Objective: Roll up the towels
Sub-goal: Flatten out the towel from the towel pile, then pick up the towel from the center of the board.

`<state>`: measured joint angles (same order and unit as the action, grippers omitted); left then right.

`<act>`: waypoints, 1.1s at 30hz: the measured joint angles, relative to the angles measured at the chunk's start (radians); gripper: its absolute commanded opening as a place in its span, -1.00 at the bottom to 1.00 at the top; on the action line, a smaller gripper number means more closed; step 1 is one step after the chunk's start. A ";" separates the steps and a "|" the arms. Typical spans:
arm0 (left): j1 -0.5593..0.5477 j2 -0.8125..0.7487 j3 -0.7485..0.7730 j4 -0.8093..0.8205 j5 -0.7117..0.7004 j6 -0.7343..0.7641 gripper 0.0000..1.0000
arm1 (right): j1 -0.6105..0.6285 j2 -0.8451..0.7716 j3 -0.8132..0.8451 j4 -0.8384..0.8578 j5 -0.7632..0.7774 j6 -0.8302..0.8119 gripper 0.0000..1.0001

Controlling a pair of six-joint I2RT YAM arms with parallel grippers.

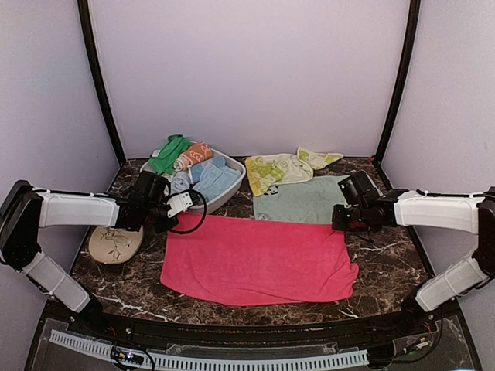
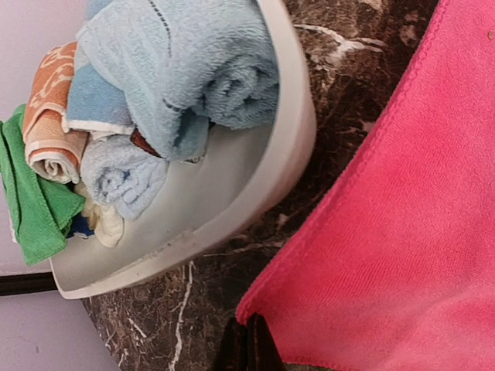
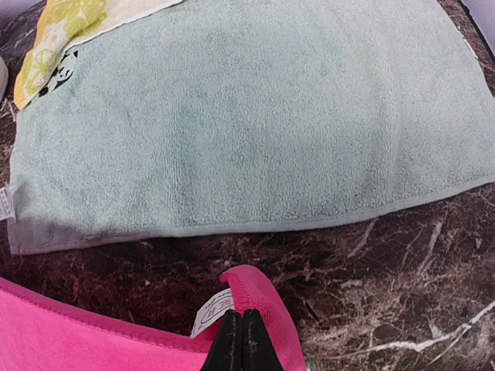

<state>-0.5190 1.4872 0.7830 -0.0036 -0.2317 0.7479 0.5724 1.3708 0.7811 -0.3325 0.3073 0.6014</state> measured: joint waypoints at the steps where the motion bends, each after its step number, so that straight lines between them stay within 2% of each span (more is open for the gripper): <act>1: 0.001 0.002 -0.001 0.020 -0.009 0.000 -0.98 | -0.007 0.014 0.005 0.007 -0.002 -0.004 -1.00; 3: 0.003 0.009 0.000 0.054 -0.022 0.000 -0.42 | -0.021 0.050 0.025 0.026 -0.005 -0.016 -0.54; 4: 0.004 0.013 0.001 0.058 -0.024 -0.001 -0.22 | -0.027 0.069 0.039 0.034 -0.010 -0.026 -0.30; 5: 0.004 0.018 0.002 0.057 -0.027 0.006 -0.13 | -0.031 0.084 0.050 0.039 -0.013 -0.028 -0.08; 8: 0.006 0.029 0.013 0.012 -0.023 -0.005 0.05 | -0.037 0.121 0.092 0.040 -0.017 -0.045 0.21; 12: 0.011 -0.020 0.017 -0.105 0.033 -0.015 0.10 | -0.038 0.107 0.113 0.032 -0.013 -0.066 0.24; 17: 0.013 -0.231 0.042 -0.308 0.191 -0.006 0.09 | 0.010 -0.003 0.111 -0.032 0.029 -0.073 0.24; 21: -0.010 -0.335 0.080 -0.500 0.367 0.040 0.04 | 0.233 -0.087 0.089 -0.092 0.080 -0.019 0.19; 26: -0.131 -0.340 -0.039 -0.642 0.478 0.082 -0.04 | 0.537 -0.077 0.015 -0.179 0.090 0.175 0.13; 30: -0.176 -0.298 -0.116 -0.679 0.509 0.088 -0.12 | 0.647 -0.038 -0.028 -0.237 0.074 0.299 0.10; 33: -0.185 -0.260 -0.120 -0.669 0.508 0.092 -0.15 | 0.657 -0.030 -0.045 -0.255 0.052 0.341 0.08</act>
<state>-0.7036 1.2274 0.6632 -0.6731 0.2764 0.8398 1.2289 1.3411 0.7361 -0.5873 0.3595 0.9421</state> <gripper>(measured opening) 0.442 0.552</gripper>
